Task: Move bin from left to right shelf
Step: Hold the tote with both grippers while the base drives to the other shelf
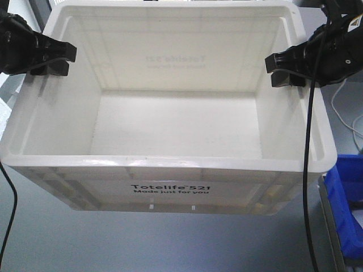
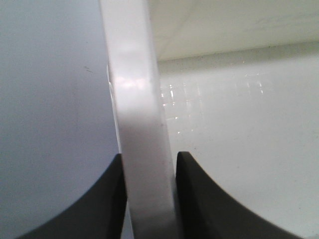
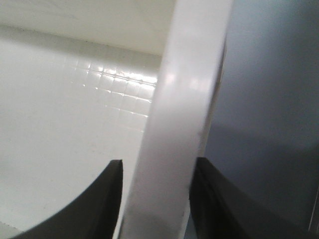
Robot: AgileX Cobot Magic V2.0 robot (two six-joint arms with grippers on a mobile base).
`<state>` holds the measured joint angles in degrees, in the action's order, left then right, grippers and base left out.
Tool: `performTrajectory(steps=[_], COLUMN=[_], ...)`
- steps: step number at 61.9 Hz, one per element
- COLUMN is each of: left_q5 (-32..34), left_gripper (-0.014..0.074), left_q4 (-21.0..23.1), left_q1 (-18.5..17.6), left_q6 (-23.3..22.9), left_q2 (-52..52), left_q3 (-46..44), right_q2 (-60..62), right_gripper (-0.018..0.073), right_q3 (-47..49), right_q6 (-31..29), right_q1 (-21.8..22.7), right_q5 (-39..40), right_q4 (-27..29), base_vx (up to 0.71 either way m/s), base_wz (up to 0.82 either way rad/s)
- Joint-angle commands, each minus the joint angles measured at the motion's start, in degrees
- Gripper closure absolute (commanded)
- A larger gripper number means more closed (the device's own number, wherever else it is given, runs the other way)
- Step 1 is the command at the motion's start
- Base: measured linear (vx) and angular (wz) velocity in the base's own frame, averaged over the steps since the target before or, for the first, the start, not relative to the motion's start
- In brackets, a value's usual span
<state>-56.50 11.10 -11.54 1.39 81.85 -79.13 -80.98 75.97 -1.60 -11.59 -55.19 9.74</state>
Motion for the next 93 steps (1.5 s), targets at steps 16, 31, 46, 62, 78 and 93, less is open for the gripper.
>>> performTrajectory(steps=[16, 31, 46, 62, 78, 93], left_q5=[4.72, 4.72, 4.72, 4.72, 4.72, 4.72], left_gripper=[0.0604, 0.0604, 0.0604, 0.0604, 0.0604, 0.0604], left_q4=[1.45, 1.45, 1.45, 1.45, 1.45, 1.45], left_q1=[-0.07, -0.07, -0.07, -0.07, -0.07, -0.07], left_q6=[1.97, 1.97, 1.97, 1.97, 1.97, 1.97], left_q2=[-3.26, -3.26, -3.26, -3.26, -3.26, -3.26], left_q3=[-2.33, -2.33, -2.33, -2.33, -2.33, -2.33], right_q2=[2.27, 2.27, 2.27, 2.27, 2.27, 2.27], right_gripper=[0.0564, 0.0564, 0.0564, 0.0564, 0.0564, 0.0564], right_q3=[2.0, 2.0, 2.0, 2.0, 2.0, 2.0], right_q6=[0.01, 0.01, 0.01, 0.01, 0.01, 0.01], right_q1=[0.55, 0.55, 0.55, 0.55, 0.55, 0.55], right_q5=[4.78, 4.78, 4.78, 4.78, 4.76, 4.76], right_q4=[-1.86, -1.86, -1.86, -1.86, -1.85, -1.85], base_vx=[0.36, 0.32, 0.26, 0.18, 0.11, 0.08], base_wz=[0.47, 0.51, 0.55, 0.62, 0.65, 0.67])
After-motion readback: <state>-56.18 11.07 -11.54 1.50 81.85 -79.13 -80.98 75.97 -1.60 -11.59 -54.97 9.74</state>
